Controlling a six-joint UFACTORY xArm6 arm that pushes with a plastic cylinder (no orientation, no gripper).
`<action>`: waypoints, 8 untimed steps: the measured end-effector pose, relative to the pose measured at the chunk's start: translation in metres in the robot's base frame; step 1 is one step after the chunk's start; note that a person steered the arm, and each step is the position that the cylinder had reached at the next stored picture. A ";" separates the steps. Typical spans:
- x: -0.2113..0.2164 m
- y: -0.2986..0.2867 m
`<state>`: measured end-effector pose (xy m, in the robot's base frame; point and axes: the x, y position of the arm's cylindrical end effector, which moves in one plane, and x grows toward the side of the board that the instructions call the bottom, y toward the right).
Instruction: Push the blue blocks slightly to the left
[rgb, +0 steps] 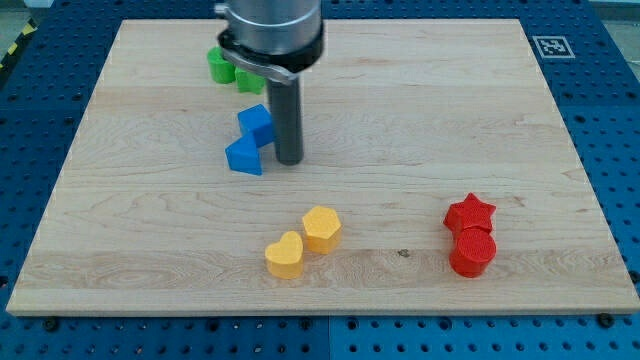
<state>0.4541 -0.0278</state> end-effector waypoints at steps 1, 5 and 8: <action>0.021 0.027; 0.062 -0.071; 0.151 -0.072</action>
